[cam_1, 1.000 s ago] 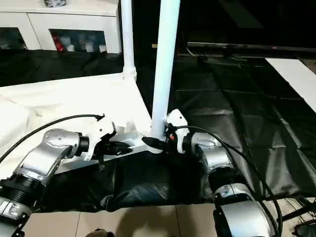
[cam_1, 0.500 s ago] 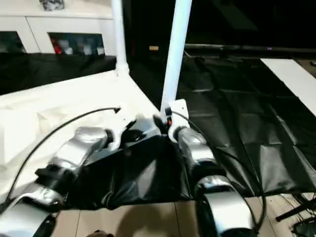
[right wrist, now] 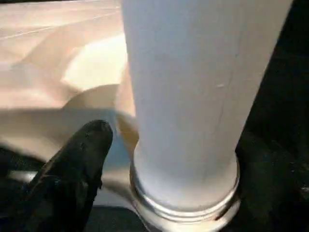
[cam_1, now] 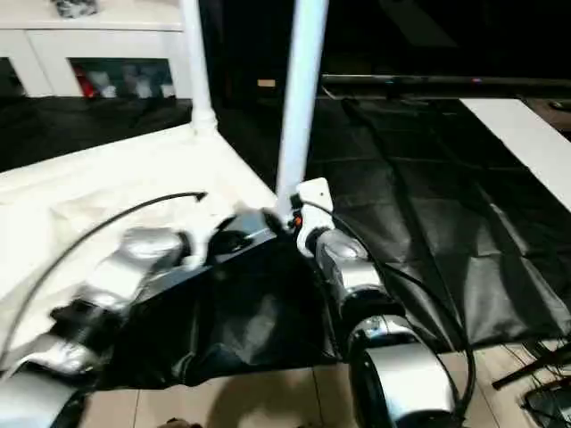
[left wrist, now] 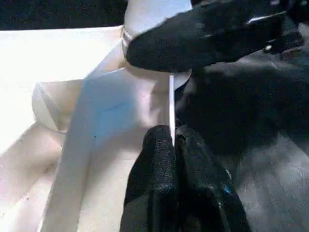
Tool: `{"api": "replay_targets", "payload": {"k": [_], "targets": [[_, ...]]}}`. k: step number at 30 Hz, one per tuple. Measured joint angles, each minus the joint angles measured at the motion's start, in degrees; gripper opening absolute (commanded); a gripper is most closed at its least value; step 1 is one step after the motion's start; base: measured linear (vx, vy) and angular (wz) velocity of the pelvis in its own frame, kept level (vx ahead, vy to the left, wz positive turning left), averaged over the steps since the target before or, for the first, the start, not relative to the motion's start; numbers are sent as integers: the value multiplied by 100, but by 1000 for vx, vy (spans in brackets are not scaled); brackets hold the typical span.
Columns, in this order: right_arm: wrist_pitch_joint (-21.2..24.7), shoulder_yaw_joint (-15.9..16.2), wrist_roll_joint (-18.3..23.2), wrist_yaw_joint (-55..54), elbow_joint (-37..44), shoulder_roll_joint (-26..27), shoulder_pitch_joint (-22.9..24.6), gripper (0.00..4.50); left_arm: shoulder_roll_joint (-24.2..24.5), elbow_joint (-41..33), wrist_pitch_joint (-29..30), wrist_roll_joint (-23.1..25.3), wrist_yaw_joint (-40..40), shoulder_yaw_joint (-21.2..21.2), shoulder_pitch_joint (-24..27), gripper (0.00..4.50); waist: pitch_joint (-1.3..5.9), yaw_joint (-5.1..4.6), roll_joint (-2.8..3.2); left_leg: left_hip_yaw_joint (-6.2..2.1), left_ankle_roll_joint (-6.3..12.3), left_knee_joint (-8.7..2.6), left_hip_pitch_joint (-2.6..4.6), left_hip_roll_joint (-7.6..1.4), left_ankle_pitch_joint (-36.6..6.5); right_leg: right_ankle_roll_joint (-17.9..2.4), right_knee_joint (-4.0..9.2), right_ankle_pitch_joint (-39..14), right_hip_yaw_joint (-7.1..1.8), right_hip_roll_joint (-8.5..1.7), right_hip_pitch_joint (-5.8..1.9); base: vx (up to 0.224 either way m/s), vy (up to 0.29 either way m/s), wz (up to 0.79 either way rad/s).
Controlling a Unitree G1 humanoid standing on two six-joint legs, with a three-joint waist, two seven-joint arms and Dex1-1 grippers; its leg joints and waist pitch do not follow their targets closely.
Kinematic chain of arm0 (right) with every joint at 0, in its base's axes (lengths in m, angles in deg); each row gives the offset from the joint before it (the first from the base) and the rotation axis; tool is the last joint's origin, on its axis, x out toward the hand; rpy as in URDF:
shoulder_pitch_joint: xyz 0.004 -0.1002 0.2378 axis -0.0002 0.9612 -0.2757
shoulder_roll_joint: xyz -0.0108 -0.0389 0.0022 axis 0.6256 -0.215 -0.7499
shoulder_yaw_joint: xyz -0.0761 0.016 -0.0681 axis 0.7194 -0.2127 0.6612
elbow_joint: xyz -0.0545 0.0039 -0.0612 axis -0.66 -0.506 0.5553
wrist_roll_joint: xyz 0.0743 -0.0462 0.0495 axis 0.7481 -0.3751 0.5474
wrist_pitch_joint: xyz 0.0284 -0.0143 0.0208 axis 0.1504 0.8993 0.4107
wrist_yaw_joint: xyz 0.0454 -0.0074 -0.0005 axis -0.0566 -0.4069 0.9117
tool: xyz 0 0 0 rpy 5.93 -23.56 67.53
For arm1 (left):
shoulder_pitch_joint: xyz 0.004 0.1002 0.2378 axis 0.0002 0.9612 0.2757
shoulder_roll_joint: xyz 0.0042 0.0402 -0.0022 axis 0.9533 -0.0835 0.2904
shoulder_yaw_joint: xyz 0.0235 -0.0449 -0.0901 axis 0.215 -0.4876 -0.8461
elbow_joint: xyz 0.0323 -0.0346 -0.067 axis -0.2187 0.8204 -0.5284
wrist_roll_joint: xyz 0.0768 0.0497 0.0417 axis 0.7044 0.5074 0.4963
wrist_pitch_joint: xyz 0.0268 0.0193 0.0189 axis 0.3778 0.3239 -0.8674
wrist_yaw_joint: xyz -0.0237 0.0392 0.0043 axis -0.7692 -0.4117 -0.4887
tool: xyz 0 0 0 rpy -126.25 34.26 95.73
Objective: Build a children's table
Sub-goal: Rotate leg to tighten
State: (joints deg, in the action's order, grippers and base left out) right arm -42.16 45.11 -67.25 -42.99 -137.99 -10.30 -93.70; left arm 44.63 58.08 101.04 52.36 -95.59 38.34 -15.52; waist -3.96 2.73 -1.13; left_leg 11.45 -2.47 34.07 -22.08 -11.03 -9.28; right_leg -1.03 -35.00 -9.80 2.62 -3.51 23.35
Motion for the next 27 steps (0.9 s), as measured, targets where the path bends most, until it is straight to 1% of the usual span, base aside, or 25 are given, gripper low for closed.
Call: {"api": "replay_targets", "payload": {"k": [2,4,7,9,11,13,15,17,18,20,23,27], "targets": [[-54,149,-9,532,75,-162,73,404,138,-164,-25,-78,-313,30,119,0,0,17,0,0,0,0,0,0,0,0,1,0,-1,0,-1,0,0,0],[-78,173,-7,938,174,-257,160,404,218,-239,-38,-137,-551,76,167,0,0,52,0,1,0,0,0,1,0,-1,0,0,-1,-1,-2,0,0,0],[-68,325,32,1842,499,-508,384,404,445,-342,-69,-268,-960,109,251,0,-1,90,-2,1,0,0,1,0,0,-1,-1,0,0,-1,-3,0,0,0],[-1,463,78,2469,721,-700,502,404,619,-449,-58,-385,-1301,120,337,0,-1,102,-2,1,0,1,0,0,0,-3,-2,2,0,-1,-3,0,0,0],[63,572,121,2863,860,-802,565,404,743,-515,-32,-449,-1541,161,368,0,-1,121,-3,1,0,1,1,0,0,-5,-3,3,0,-1,-3,0,0,0],[134,636,151,3174,998,-880,629,372,806,-551,-4,-482,-1707,181,383,0,-2,173,-2,1,0,1,1,0,0,-5,-4,3,0,-1,-3,0,0,0],[207,713,151,3424,1112,-1002,663,372,839,-581,7,-487,-1842,211,391,0,-2,235,-4,1,0,1,1,0,0,-5,-3,3,0,-2,-5,0,0,0],[252,756,145,3567,1189,-1065,691,346,868,-607,38,-494,-1934,226,398,0,-1,258,-6,1,0,1,2,1,0,-5,-3,3,0,-3,-6,0,0,0],[283,776,141,3640,1238,-1086,712,334,893,-619,67,-509,-1980,238,400,0,-1,264,-6,1,0,1,2,1,0,-5,-3,3,0,-3,-7,0,0,0],[298,801,138,3668,1317,-1118,754,327,925,-652,91,-530,-2030,271,405,0,-1,272,-6,1,0,1,1,1,0,-4,-3,2,0,-4,-7,0,0,0],[308,820,136,3710,1419,-1145,823,294,955,-719,121,-547,-2076,281,448,0,0,276,-10,1,0,1,1,2,0,-3,-2,1,0,-4,-7,0,0,0],[349,823,143,3767,1456,-1157,844,270,970,-727,133,-580,-2120,281,467,0,0,275,-10,1,0,1,1,2,0,-2,-1,1,0,-4,-7,0,0,0]]}}
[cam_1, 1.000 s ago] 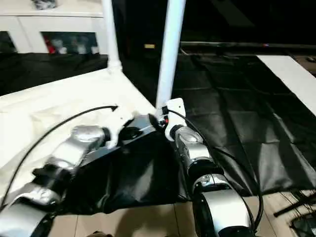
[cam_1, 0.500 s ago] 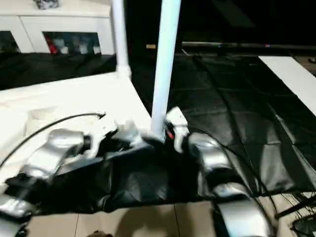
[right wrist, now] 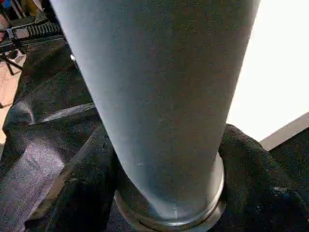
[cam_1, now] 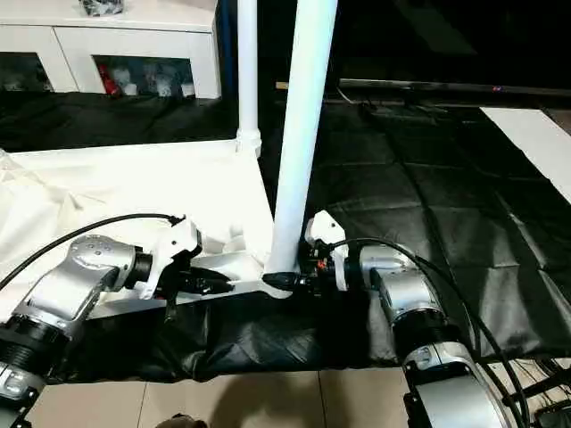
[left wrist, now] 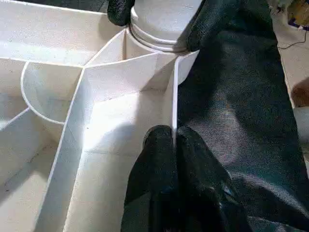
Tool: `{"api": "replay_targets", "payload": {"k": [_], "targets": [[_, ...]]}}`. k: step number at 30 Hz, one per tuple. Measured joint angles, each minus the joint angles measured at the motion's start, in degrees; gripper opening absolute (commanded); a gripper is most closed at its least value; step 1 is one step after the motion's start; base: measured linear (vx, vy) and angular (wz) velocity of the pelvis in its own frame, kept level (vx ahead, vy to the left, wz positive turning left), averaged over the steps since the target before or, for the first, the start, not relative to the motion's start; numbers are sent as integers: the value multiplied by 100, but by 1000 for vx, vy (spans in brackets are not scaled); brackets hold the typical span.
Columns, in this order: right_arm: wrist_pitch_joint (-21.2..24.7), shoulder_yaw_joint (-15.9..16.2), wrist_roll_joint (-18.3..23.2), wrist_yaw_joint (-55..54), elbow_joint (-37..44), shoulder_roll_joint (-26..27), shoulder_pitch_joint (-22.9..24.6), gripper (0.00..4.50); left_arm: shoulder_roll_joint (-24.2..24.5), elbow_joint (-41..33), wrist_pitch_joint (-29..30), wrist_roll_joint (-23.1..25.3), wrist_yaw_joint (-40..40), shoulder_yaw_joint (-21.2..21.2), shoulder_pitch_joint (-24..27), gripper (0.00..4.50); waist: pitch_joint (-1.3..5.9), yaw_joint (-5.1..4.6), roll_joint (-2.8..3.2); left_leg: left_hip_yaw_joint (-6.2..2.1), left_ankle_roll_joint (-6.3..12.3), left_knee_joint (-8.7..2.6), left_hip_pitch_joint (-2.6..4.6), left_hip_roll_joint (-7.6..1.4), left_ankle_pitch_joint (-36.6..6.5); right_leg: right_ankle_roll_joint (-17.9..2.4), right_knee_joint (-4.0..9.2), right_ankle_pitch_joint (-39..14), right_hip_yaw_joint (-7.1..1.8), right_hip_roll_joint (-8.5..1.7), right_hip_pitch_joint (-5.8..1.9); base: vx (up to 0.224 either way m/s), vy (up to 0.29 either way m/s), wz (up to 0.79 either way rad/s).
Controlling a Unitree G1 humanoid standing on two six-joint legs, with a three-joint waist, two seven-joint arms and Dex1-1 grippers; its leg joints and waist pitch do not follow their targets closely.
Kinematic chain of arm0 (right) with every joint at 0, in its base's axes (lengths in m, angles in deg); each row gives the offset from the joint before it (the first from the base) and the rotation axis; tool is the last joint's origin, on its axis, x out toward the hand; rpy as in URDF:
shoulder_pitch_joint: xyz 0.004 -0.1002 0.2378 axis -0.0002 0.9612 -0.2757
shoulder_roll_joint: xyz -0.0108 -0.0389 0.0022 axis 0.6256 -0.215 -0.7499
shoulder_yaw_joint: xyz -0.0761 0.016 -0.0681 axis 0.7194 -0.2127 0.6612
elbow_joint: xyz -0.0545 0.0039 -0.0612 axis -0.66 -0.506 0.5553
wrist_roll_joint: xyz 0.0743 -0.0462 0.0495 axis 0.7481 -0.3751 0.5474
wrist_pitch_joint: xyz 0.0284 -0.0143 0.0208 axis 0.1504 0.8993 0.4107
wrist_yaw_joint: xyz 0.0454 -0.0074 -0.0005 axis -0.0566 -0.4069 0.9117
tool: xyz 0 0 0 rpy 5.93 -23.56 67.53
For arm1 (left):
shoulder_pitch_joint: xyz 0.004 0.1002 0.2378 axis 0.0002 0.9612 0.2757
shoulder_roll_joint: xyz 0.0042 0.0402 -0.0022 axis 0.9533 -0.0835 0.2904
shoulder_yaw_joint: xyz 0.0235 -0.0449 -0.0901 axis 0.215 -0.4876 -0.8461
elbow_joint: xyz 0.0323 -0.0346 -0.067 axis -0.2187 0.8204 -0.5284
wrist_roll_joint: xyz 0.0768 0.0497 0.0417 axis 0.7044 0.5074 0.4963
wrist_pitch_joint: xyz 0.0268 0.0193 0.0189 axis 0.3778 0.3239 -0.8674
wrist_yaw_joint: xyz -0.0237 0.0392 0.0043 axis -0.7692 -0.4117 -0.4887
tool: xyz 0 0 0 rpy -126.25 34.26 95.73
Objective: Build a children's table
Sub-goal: Rotate leg to tighten
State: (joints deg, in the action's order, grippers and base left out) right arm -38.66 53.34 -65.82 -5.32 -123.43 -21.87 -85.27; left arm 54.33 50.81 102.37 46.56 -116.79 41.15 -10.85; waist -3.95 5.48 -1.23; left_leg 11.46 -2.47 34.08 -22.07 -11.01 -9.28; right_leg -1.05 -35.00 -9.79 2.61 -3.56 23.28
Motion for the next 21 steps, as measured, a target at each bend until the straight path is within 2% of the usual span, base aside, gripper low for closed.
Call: {"api": "replay_targets", "payload": {"k": [6,10,14,18,21], "targets": [[87,-94,4,-185,89,9,79,262,-132,1,4,54,236,-12,8,0,1,36,-3,0,0,0,2,2,0,7,0,-4,1,-4,-4,0,0,0],[90,-307,4,-811,-70,211,71,262,-288,19,14,191,673,-59,1,0,3,-8,-8,0,0,0,14,3,0,24,-1,-14,1,-5,-12,0,0,0],[106,-633,-35,-2236,-431,674,-115,262,-645,267,193,383,1398,-191,-185,0,3,-105,-10,-1,0,3,18,4,0,25,5,-15,0,-5,-8,0,0,0],[73,-933,-136,-4433,-1155,1315,-694,262,-1200,592,396,603,2475,-348,-431,0,0,-252,-7,-2,0,6,14,13,0,26,10,-15,2,-13,9,0,0,0],[-27,-1039,-136,-5062,-1327,1492,-820,262,-1386,603,435,650,2796,-355,-453,0,0,-268,-7,-3,0,6,11,15,0,26,11,-15,3,-17,11,0,0,0]]}}
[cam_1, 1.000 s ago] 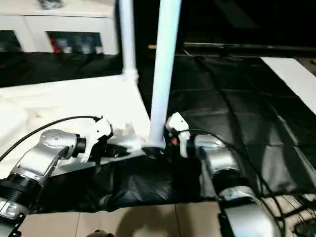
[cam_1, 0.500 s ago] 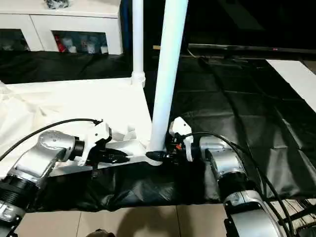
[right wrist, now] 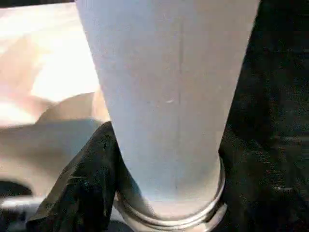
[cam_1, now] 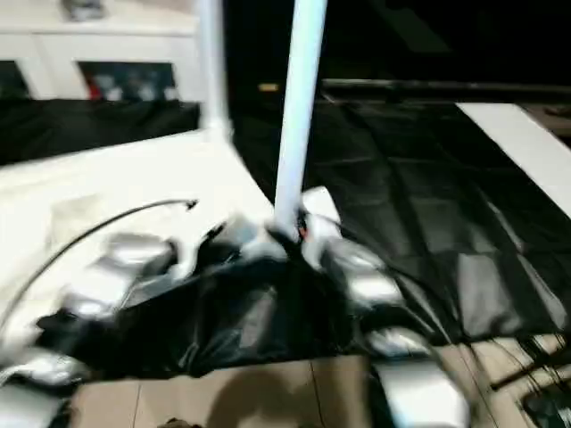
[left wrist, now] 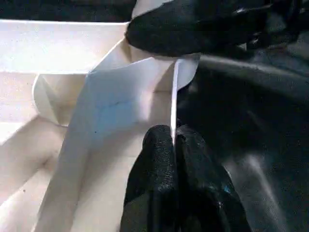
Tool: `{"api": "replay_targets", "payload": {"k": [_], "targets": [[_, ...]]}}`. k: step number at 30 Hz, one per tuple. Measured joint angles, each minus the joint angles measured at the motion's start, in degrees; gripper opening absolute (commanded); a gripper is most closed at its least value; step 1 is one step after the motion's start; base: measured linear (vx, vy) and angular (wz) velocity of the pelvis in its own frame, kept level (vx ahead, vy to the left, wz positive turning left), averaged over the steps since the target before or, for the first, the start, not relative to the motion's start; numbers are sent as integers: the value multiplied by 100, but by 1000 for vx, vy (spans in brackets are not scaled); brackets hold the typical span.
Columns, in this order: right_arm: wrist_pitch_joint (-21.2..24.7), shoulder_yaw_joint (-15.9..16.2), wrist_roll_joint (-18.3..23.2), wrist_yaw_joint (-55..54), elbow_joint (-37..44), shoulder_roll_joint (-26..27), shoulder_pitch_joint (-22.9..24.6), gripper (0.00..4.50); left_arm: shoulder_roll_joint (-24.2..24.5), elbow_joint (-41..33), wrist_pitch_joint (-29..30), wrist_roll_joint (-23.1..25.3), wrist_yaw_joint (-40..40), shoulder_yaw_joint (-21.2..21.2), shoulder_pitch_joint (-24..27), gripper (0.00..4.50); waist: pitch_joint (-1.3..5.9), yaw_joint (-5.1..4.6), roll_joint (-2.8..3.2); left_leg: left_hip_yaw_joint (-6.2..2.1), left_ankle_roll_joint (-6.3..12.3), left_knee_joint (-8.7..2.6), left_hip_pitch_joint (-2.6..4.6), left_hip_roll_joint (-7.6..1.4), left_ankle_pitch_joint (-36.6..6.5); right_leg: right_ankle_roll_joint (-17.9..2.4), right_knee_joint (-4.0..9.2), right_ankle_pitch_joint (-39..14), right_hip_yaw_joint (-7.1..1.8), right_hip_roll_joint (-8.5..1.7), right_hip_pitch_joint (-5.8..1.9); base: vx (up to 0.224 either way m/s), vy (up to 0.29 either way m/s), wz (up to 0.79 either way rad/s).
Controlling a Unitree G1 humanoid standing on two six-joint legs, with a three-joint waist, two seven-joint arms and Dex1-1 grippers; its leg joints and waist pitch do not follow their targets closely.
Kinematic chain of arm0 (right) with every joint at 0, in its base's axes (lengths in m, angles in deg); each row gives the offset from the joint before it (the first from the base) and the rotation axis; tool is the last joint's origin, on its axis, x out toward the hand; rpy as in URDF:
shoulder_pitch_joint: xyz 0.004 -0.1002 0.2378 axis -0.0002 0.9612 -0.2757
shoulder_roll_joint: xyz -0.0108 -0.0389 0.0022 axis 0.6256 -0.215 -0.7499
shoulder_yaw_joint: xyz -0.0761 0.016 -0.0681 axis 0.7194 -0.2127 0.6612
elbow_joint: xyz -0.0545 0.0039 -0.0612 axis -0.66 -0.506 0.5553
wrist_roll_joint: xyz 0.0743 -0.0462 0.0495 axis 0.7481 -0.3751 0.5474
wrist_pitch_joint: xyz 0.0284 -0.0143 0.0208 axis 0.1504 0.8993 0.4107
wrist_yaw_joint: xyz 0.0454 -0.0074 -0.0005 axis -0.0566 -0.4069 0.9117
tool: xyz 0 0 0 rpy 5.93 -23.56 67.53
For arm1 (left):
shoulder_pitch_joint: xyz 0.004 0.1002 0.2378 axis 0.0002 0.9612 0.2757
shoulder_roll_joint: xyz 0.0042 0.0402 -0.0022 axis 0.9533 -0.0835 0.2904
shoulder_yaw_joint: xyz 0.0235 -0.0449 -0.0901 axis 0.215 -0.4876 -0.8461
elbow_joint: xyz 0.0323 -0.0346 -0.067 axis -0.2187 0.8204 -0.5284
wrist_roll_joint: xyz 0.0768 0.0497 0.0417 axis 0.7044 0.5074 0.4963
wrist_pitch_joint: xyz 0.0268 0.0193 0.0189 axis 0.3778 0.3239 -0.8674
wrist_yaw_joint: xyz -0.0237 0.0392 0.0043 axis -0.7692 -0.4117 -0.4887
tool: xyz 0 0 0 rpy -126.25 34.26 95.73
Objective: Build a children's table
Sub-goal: Rotate leg to tighten
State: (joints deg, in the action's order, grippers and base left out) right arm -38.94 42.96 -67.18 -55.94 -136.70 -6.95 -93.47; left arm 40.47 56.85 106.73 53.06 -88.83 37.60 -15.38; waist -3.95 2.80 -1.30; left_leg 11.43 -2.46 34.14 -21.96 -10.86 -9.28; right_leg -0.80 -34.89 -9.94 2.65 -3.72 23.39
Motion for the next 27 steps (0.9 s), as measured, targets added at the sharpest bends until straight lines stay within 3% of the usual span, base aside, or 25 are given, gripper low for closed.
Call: {"api": "replay_targets", "payload": {"k": [1,3,5,9,15,24,27], "targets": [[-42,-11,0,-62,-45,13,-26,262,-25,0,0,18,39,-2,-6,0,0,2,0,0,0,0,-1,0,0,0,-1,0,0,0,0,0,0,0],[-127,-44,-1,-52,-70,18,-27,332,-31,-5,-1,22,38,-1,-20,0,1,17,1,0,0,-1,-4,0,0,-6,-5,7,-1,1,0,0,0,0],[-153,-83,26,57,-69,25,-28,332,-18,-15,-8,22,13,2,-23,0,4,33,6,0,0,-2,-4,-2,0,-16,-9,14,0,3,0,0,0,0],[-249,-84,17,343,-76,10,-32,382,136,-37,-129,20,-237,15,-23,0,4,23,11,0,-1,-18,-8,-7,-1,-26,-7,20,0,10,10,0,0,0],[-522,272,-212,1002,-122,-211,-30,394,481,-139,-484,-117,-841,39,118,0,1,1,16,1,-2,-26,-25,-15,0,-27,-10,20,0,21,36,0,0,0],[-643,587,-46,3291,219,-851,278,394,1046,-321,-644,-368,-1944,170,253,0,-4,167,6,7,-1,-12,-30,-14,0,-33,-9,24,-2,13,27,0,0,0],[-554,670,41,3956,428,-1039,406,367,1158,-387,-661,-450,-2174,186,323,0,-4,232,5,7,-1,-10,-29,-15,0,-34,-13,24,-2,13,28,0,0,0]]}}
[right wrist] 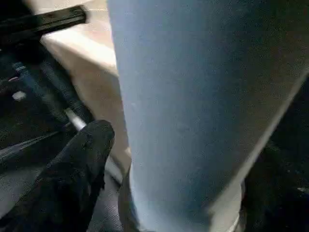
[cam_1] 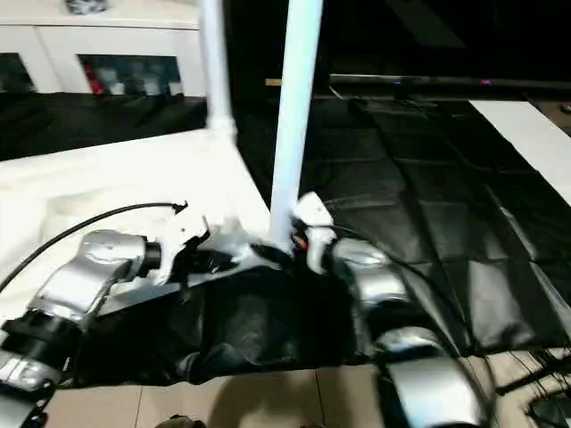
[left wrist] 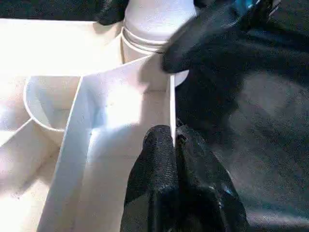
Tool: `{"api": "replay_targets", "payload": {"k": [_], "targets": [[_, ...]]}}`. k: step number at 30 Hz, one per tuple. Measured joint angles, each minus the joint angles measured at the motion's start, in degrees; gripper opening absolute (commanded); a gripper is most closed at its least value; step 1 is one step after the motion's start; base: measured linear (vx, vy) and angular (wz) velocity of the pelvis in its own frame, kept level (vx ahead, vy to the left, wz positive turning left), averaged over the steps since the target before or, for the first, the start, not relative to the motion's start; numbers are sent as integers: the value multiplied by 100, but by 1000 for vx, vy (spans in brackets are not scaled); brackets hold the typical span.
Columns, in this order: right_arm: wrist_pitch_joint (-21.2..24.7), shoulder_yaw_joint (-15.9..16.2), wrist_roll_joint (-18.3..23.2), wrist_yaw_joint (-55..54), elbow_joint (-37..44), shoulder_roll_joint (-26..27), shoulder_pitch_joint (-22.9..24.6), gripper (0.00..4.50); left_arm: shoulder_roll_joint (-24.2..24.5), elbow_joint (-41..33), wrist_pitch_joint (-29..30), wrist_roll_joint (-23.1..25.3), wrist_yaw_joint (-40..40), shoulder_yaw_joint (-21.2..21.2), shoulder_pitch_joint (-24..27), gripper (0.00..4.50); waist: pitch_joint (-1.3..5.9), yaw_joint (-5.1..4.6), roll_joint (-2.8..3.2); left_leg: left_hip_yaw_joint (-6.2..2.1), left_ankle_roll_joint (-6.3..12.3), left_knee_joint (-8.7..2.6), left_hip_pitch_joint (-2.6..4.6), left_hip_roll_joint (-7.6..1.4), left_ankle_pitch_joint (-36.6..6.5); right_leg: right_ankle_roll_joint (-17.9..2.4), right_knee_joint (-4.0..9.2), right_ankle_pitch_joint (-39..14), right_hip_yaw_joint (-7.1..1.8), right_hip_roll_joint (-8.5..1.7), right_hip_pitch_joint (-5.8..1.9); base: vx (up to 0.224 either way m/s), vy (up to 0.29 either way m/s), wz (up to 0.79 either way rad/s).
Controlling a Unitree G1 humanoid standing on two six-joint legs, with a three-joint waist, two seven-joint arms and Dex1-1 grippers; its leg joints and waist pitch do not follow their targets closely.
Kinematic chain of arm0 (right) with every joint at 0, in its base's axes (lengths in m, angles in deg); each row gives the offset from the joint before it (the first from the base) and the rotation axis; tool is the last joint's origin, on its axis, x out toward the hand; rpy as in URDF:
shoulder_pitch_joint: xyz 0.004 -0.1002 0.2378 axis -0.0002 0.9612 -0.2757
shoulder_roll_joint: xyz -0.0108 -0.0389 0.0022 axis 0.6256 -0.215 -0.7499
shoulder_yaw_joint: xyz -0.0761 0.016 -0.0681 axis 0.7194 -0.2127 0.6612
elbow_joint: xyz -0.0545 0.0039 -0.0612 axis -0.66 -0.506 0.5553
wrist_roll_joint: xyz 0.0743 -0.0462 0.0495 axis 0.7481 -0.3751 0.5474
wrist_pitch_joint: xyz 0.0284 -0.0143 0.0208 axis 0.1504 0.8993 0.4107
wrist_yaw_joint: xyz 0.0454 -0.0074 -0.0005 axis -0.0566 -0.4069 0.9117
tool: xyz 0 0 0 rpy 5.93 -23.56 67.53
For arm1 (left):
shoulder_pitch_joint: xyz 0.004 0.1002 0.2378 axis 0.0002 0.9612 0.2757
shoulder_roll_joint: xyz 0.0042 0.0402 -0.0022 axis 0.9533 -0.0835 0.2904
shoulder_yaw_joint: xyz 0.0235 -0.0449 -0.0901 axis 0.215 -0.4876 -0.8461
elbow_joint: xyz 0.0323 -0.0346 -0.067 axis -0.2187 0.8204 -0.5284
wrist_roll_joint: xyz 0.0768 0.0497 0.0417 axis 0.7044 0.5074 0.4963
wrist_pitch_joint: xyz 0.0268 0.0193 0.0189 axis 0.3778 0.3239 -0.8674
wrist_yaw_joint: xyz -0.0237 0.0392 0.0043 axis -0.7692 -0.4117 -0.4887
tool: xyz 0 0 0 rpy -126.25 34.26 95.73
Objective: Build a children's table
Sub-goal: Rotate leg to tighten
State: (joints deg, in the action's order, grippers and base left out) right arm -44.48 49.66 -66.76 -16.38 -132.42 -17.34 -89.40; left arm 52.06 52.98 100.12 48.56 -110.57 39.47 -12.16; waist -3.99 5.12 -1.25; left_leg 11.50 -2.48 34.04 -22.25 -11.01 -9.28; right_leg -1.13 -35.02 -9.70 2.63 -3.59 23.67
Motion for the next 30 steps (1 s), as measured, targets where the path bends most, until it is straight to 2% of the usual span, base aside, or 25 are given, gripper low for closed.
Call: {"api": "replay_targets", "payload": {"k": [3,7,8,13,21,25,30], "targets": [[141,89,38,463,153,-141,35,334,112,-42,1,-91,-227,36,29,0,-1,24,-1,0,0,0,0,-1,0,0,-3,0,1,0,0,0,0,0],[280,200,47,957,341,-304,119,311,191,-93,23,-129,-511,80,64,0,0,61,-3,0,0,0,0,0,0,1,-1,-1,1,-2,-1,0,0,0],[286,202,47,1005,358,-316,144,292,198,-93,24,-129,-541,92,69,0,1,68,-4,0,0,0,0,0,0,1,-2,-1,2,-2,-2,0,0,0],[313,247,49,1074,411,-319,174,270,264,-95,37,-135,-634,95,70,0,1,67,-3,0,0,1,2,0,0,1,-3,-1,1,-1,-1,0,0,0],[451,237,76,1047,669,-314,308,264,224,-80,33,-145,-644,96,71,0,2,73,-2,-1,0,0,3,0,0,1,-2,-1,2,-1,-3,0,0,0],[490,-51,95,446,624,-206,401,263,-79,90,24,-43,-137,35,14,0,3,95,0,0,0,1,23,2,0,7,0,-4,0,-4,-27,0,0,0],[488,-568,105,-1564,122,437,142,263,-577,368,157,275,952,-67,-205,0,4,-33,-1,-3,0,2,34,5,0,15,5,-8,1,-5,-29,0,0,0]]}}
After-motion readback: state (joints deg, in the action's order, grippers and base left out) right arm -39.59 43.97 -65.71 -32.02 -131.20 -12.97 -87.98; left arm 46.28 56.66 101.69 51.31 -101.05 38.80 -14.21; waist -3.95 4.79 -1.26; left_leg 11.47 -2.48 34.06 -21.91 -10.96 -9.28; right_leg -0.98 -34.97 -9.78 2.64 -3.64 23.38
